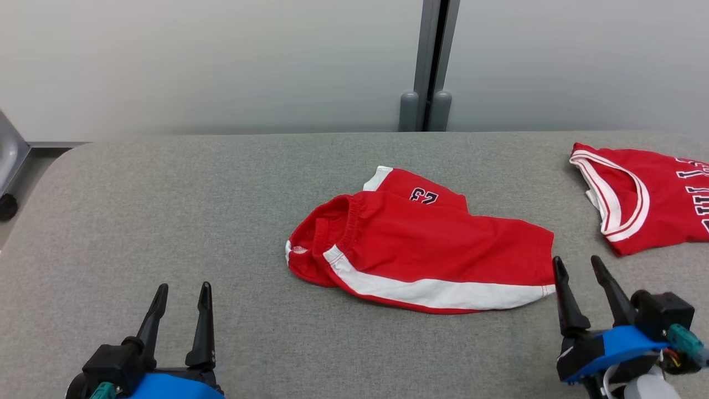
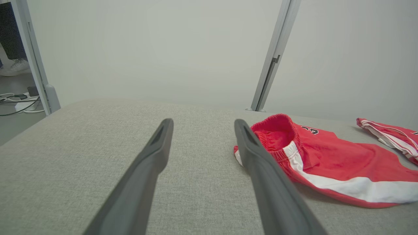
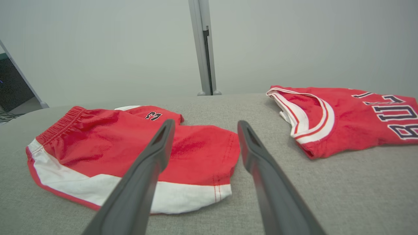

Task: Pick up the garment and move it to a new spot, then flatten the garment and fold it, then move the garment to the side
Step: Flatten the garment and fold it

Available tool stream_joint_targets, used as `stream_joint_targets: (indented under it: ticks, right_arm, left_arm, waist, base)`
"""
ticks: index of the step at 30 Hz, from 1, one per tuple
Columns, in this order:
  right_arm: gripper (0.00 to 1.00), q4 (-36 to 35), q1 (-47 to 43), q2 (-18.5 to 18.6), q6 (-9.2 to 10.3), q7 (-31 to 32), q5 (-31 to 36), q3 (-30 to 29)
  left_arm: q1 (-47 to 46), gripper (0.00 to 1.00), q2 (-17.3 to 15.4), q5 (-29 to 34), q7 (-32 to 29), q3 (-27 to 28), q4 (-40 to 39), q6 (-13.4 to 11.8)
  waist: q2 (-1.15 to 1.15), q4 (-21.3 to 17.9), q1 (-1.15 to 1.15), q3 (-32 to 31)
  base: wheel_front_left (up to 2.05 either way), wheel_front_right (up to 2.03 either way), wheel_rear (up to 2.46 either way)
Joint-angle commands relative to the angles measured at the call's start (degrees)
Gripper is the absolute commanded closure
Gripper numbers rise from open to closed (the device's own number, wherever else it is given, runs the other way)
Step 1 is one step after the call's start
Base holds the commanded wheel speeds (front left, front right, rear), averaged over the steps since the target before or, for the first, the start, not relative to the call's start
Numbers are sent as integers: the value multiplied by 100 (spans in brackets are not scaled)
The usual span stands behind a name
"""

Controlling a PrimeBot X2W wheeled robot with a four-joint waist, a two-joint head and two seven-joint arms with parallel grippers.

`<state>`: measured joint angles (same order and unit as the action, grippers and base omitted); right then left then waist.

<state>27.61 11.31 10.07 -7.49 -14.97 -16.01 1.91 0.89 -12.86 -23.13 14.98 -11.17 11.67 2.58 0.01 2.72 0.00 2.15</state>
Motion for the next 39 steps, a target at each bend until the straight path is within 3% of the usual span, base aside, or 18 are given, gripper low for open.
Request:
stream_joint_targets:
  ticks: [1,7,15,39]
  right_arm:
    - [0,-202,-212,-127,-1,-18,88,-93]
    - [0,-1287,-917,-552,-1,328,567,-542]
    - [0,-1967,-1411,-697,-1,780,813,-539]
    - [0,-2134,-1442,-719,-1,1232,849,-337]
  left_arm:
    - [25,0,-1,33,26,32,-15,20]
    - [93,0,20,114,25,66,9,39]
    - [180,0,20,144,25,50,99,67]
    - [176,0,-17,68,-53,-45,232,-37]
  waist:
    - [-1,-41,0,-29]
    - [-1,-199,0,-107]
    - [-1,-315,0,-224]
    - [-1,-470,0,-235]
  base:
    - [0,0,0]
    - [0,0,0]
    - [0,0,0]
    - [0,0,0]
